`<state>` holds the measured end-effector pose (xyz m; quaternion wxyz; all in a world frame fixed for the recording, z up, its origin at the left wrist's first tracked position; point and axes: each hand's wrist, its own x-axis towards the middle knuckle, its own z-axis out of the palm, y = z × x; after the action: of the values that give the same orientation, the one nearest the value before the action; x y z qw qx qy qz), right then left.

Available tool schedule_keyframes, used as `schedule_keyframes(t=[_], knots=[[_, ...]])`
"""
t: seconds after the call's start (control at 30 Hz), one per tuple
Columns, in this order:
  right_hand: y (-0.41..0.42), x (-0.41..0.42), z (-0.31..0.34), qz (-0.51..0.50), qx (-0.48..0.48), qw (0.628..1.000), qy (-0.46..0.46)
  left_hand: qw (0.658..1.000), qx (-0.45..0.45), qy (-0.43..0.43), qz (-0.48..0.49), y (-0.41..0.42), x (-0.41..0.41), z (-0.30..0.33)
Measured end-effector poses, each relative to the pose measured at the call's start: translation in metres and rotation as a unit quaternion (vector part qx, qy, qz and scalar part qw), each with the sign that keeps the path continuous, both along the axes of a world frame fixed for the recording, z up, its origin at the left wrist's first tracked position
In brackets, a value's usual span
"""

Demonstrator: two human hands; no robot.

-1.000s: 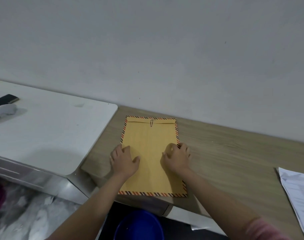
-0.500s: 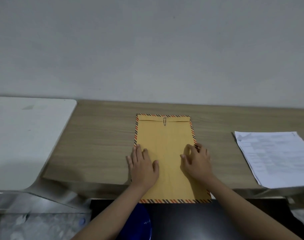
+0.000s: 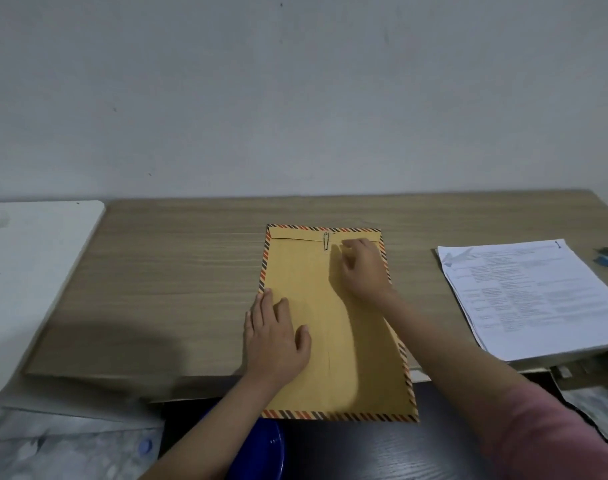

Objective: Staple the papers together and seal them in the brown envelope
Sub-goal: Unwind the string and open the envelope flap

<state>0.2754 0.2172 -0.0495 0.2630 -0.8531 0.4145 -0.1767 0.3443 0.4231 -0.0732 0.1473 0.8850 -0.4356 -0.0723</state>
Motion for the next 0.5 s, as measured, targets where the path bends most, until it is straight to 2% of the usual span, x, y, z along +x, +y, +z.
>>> schedule_keyframes(t=[0.2,0.37,0.5], knots=[[-0.043,0.039,-0.005,-0.003,0.052,0.998,-0.032,1.0,0.004,0.029,0.005,-0.025,0.009,0.011],[-0.052,0.043,-0.013,-0.016,0.067,0.997,-0.036,0.999,-0.019,0.002,-0.029,-0.075,0.037,0.008],[-0.059,0.049,-0.012,-0.014,0.046,0.999,-0.015,0.997,0.023,-0.017,-0.073,-0.105,0.064,0.0]])
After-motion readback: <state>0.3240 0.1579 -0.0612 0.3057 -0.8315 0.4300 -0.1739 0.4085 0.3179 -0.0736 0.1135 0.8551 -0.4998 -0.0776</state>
